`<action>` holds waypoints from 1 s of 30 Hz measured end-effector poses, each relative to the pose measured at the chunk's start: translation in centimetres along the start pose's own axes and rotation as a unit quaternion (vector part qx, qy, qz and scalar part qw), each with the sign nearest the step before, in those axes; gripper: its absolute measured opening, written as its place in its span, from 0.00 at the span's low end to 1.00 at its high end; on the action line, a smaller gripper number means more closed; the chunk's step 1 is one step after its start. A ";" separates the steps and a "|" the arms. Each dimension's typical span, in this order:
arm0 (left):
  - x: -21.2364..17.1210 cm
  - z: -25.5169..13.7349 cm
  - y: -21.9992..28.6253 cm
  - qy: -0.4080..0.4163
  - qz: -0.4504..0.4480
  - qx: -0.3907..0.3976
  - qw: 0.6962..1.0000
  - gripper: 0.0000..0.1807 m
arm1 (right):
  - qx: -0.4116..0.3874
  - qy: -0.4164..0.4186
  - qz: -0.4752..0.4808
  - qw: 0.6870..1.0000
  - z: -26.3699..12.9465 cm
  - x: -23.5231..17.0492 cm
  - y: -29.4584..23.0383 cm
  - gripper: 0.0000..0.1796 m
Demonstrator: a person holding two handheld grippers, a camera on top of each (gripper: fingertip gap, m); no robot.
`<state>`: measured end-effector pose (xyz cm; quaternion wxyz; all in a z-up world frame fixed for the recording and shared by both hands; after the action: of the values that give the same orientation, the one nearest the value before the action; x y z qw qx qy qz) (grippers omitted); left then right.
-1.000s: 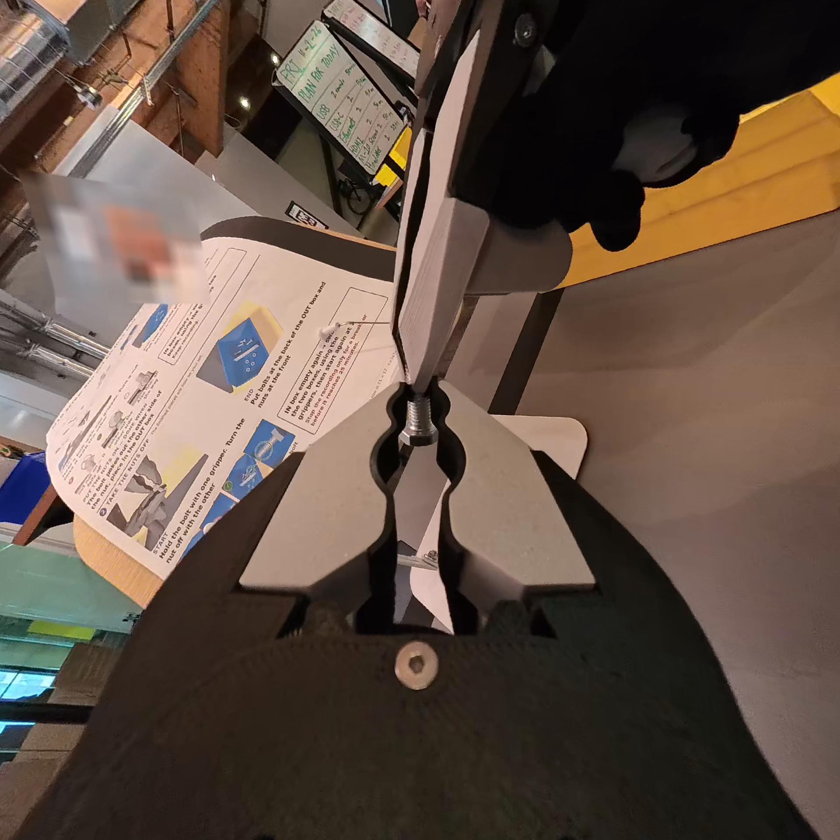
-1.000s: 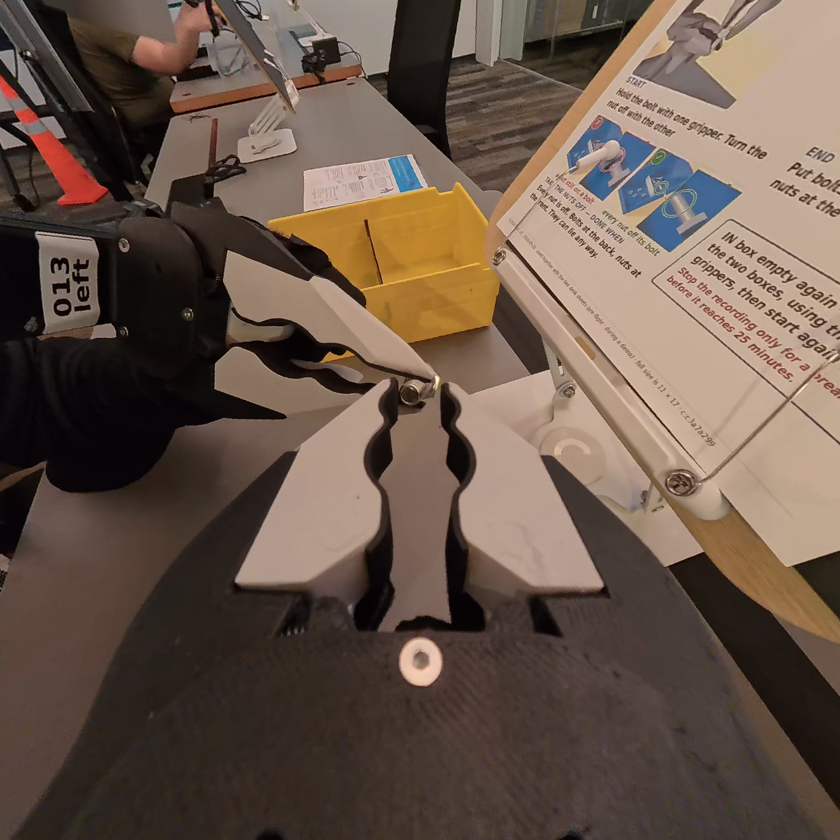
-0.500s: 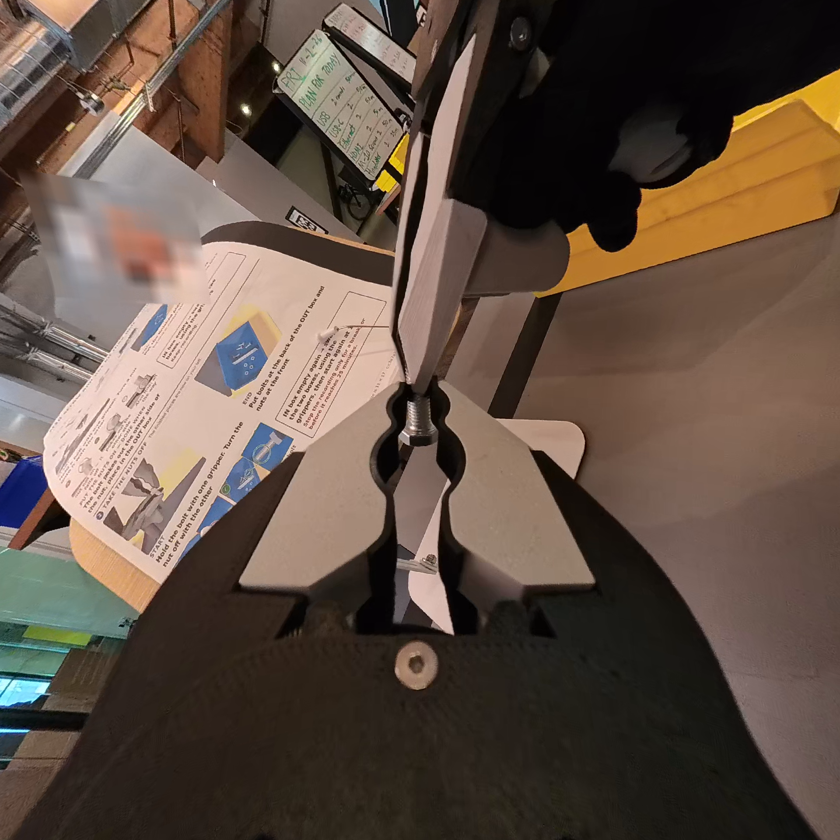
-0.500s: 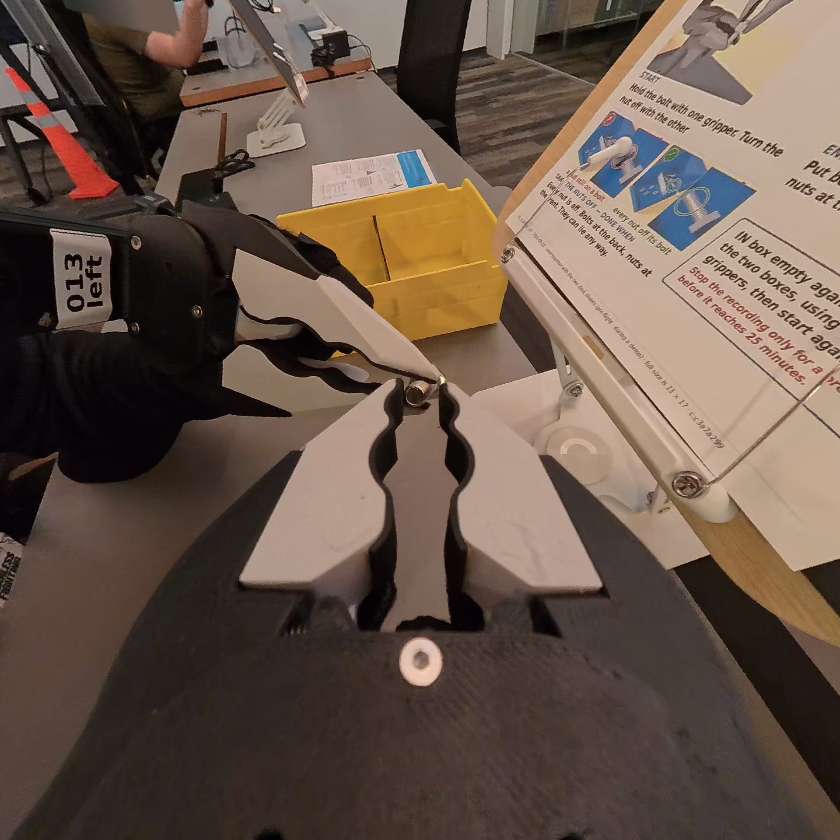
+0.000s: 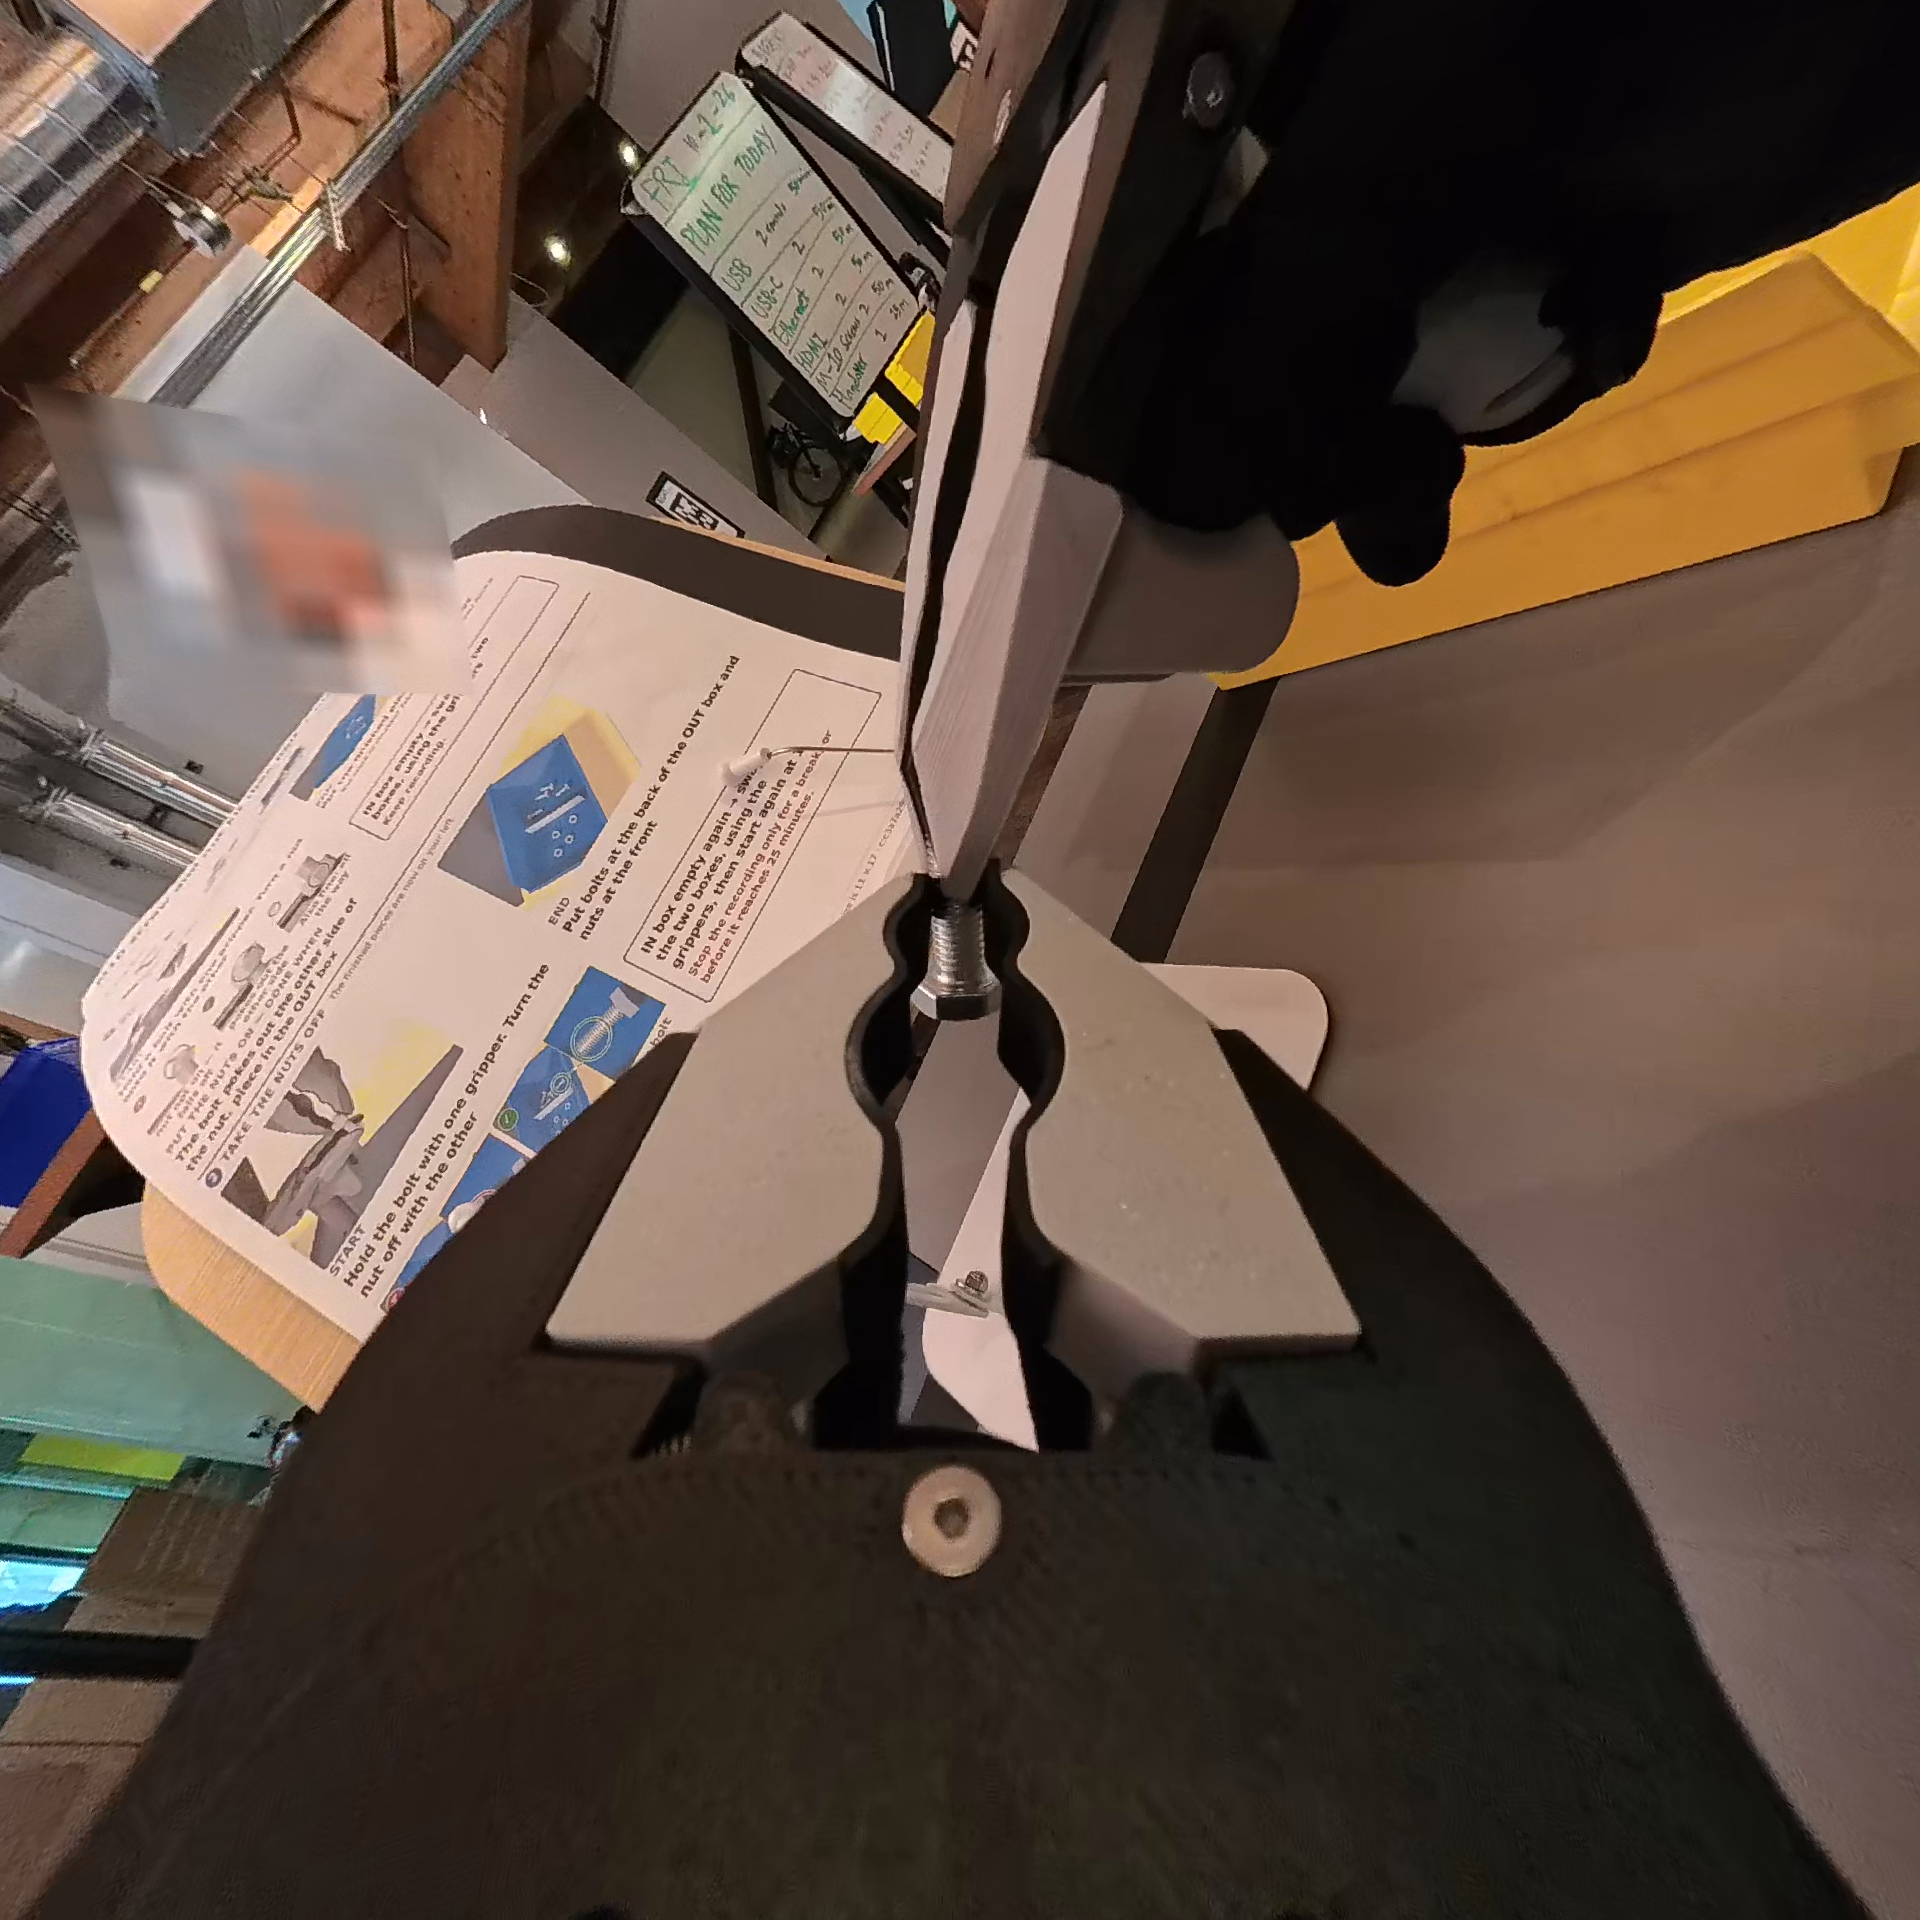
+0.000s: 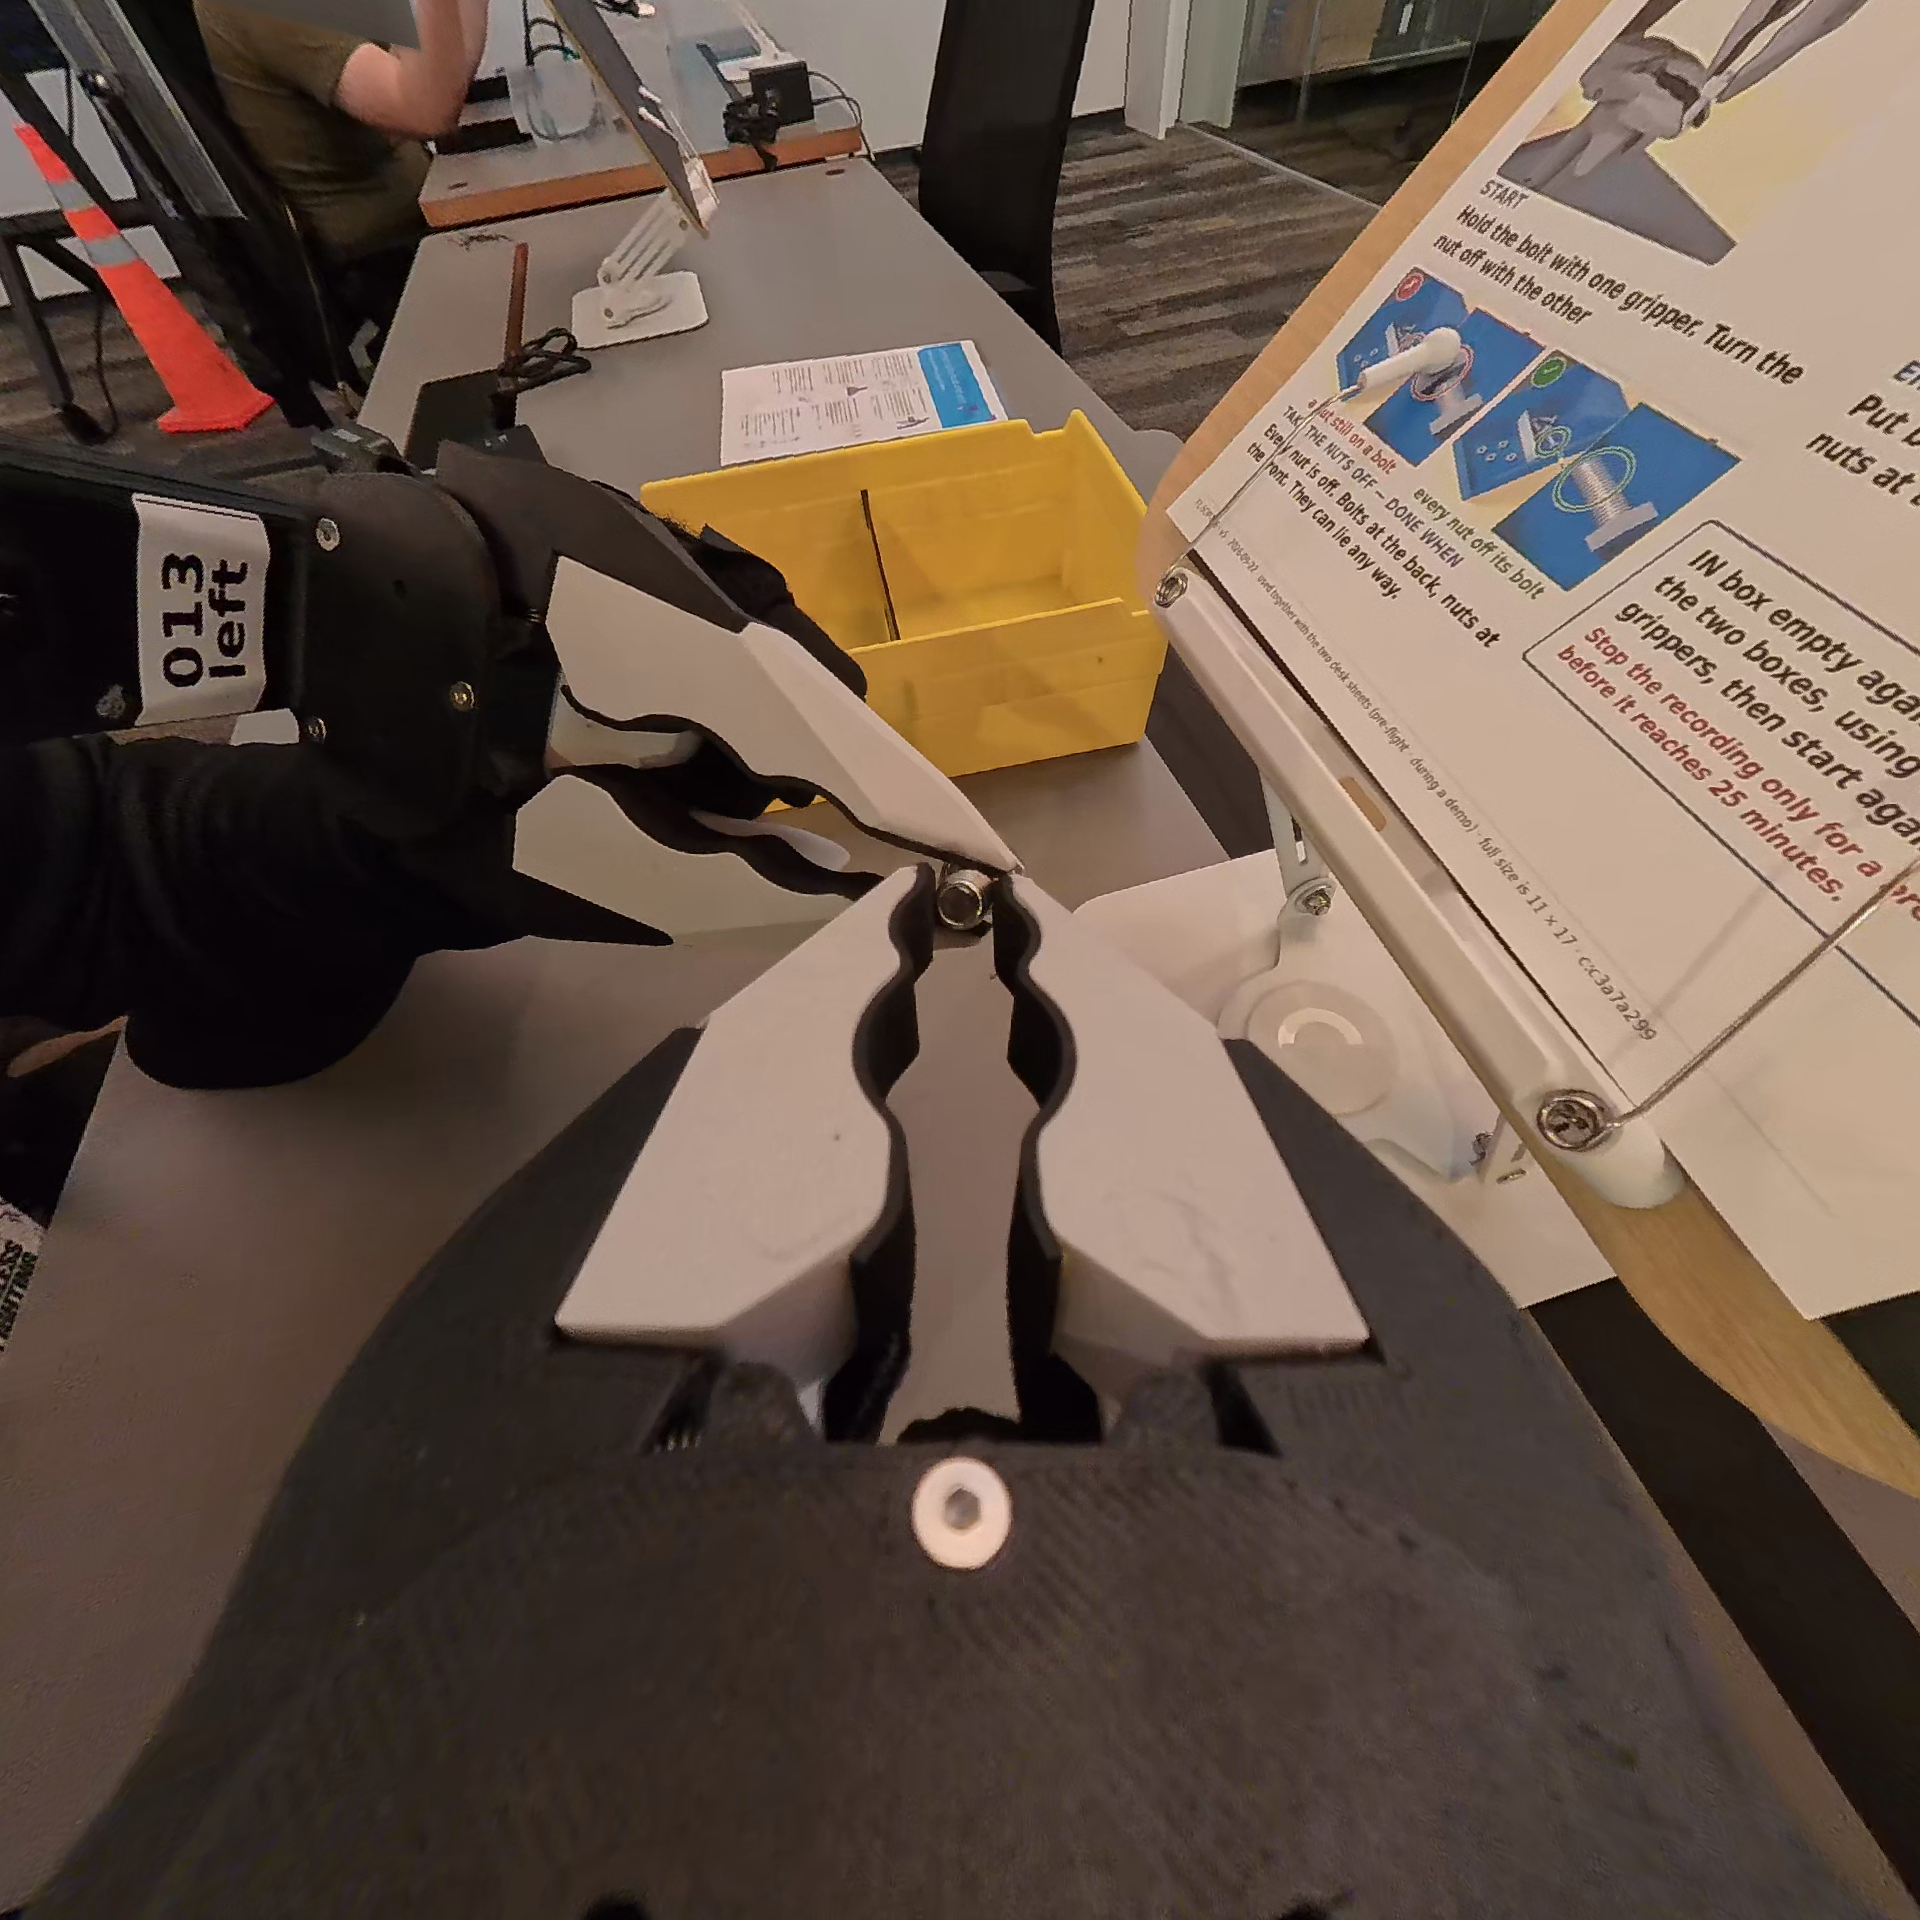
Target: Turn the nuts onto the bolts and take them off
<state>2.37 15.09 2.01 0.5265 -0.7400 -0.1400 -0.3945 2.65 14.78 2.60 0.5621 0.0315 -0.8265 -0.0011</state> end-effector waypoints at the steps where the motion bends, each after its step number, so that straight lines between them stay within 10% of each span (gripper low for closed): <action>1: 0.0 0.0 0.0 0.000 0.000 0.000 1.000 0.04 | 0.000 0.001 0.000 1.000 0.0 0.0 0.0 0.05; 30: -0.1 -0.1 -0.2 0.003 -0.009 0.000 1.000 0.04 | -0.006 0.000 0.006 1.000 -0.5 0.1 0.3 0.11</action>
<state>2.16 15.11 2.05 0.5238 -0.7374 -0.1450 -0.4011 3.04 15.14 2.87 0.5625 0.0225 -0.8265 -0.0028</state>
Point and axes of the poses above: each gripper's, where its closed fingertips meet, z out along the fingers, x out of its top, y = z × x across the jaws, the point moved 1 cm from there along -z, back along the fingers, and after that the axes turned 7 degrees about -z, right-handed, at the moved point
